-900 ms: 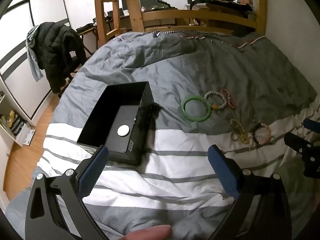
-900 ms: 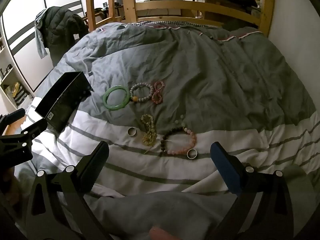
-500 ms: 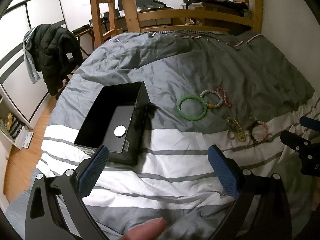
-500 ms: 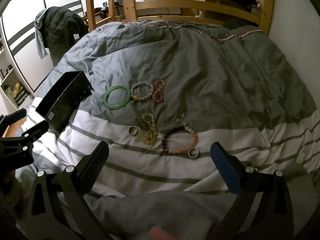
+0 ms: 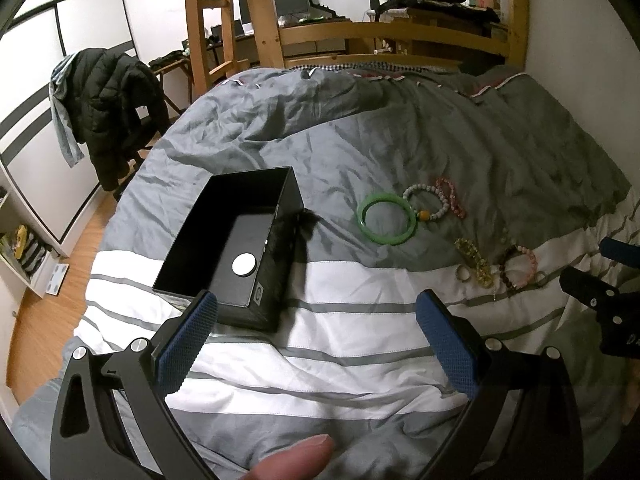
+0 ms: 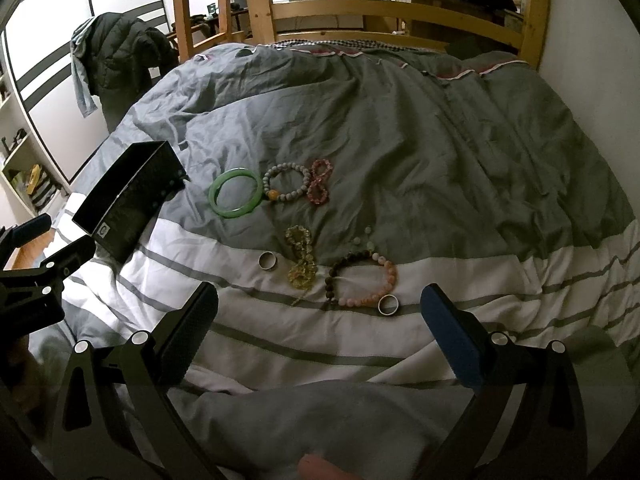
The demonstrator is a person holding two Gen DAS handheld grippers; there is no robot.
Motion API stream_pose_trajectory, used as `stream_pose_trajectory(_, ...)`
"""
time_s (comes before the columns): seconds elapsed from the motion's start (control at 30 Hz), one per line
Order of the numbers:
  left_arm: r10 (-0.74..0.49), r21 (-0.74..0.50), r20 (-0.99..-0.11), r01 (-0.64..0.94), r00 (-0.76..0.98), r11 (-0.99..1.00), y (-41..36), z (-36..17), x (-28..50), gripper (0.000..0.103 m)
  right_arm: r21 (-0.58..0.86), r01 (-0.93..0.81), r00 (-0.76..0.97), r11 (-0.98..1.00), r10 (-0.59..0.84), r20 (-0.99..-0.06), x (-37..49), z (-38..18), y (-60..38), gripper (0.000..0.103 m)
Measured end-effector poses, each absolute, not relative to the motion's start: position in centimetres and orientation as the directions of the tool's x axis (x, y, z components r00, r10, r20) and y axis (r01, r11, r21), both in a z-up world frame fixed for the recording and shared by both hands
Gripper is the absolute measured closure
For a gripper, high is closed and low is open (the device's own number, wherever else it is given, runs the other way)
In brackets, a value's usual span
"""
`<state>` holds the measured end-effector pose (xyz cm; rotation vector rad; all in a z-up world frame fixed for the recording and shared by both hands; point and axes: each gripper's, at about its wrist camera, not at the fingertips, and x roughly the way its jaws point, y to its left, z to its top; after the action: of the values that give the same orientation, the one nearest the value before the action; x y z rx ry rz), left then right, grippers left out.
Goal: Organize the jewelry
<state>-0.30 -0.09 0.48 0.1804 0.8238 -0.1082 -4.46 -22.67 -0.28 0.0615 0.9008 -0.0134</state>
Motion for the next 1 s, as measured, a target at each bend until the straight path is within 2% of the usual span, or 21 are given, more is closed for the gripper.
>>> stream_pose_trajectory(0.27, -0.016, 0.131, -0.77, 0.182, 0.637, 0.975, -0.4, 0.4, -0.3, 0.005, 0.048, 0.037, 0.619, 0.998, 0.014, -0.785, -4.5, -0.3, -22.7, 0.003)
stream_pose_trajectory(0.5, -0.022, 0.124, -0.762, 0.18, 0.647, 0.976, -0.5, 0.4, -0.4, 0.005, 0.049, 0.035, 0.616, 0.998, 0.017, -0.788, -4.5, -0.5, -22.5, 0.003)
stream_pose_trajectory(0.7, -0.035, 0.114, -0.741, 0.178, 0.67, 0.977, -0.5, 0.5, -0.6, 0.005, 0.053, 0.032, 0.613, 0.998, 0.022, -0.79, -4.5, -0.7, -22.6, 0.003)
stream_pose_trajectory(1.0, -0.019, 0.181, -0.676, 0.191, 0.737, 0.965, -2.3, 0.4, 0.9, 0.005, 0.06, 0.048, 0.604, 0.997, 0.019, -0.797, -3.3, -2.0, -23.8, 0.003)
